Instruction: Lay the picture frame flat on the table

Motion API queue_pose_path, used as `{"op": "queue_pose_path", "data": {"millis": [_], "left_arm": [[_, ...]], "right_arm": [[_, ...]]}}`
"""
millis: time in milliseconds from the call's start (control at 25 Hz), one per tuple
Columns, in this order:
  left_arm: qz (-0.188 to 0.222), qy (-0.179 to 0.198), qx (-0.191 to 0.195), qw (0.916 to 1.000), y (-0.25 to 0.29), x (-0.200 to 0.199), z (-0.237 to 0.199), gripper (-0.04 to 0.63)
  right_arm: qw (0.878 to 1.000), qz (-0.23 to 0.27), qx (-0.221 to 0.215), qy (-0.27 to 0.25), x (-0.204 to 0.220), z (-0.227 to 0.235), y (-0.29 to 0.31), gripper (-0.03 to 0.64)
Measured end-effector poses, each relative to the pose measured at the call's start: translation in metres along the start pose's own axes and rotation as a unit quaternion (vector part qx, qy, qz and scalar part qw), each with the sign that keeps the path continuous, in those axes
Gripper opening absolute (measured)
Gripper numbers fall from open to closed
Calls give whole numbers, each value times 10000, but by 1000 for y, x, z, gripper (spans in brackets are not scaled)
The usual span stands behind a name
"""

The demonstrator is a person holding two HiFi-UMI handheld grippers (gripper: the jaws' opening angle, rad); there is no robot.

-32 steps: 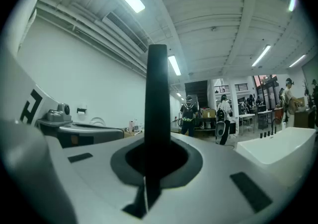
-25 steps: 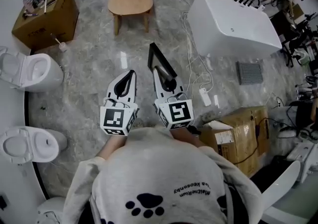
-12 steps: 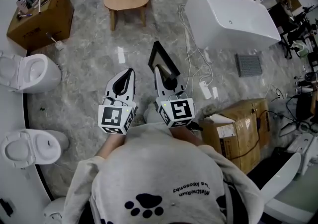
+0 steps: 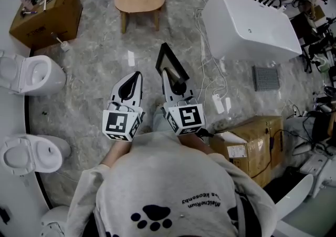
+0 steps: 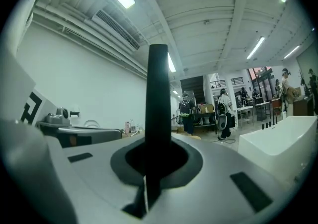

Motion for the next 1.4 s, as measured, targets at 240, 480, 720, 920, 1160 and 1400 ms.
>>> {"op": "queue_pose_path", "data": {"millis": [240, 480, 720, 920, 1160, 1400], "left_arm": [[51, 2, -216, 9998, 51, -8, -23, 9], [90, -11, -494, 9987, 110, -18, -34, 9], [181, 6, -742, 9971, 161, -23, -39, 9], [193, 39, -834, 9963, 182, -21, -42, 9], [202, 27, -813, 9965, 199, -22, -47, 9], [235, 4, -632, 9977, 219, -22, -52, 9]], "right_arm": [[9997, -20, -247, -62, -8, 30, 51, 19], [9984, -66, -555, -113, -17, 73, 97, 19], [9964, -99, -828, -139, -19, 115, 135, 19], [9956, -49, -933, -92, -18, 132, 153, 19], [9954, -82, -954, -90, -15, 142, 162, 19], [9964, -31, -835, -132, -17, 153, 174, 19]]}}
Point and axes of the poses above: the fingertips, and each gripper's own axes: y forward along the fingers, z to its right, x out of its underside, the point moved 2 cm from there along -y, backward along the fingers, and after that the axes turned 4 degrees about x, right-handed, at the moved point
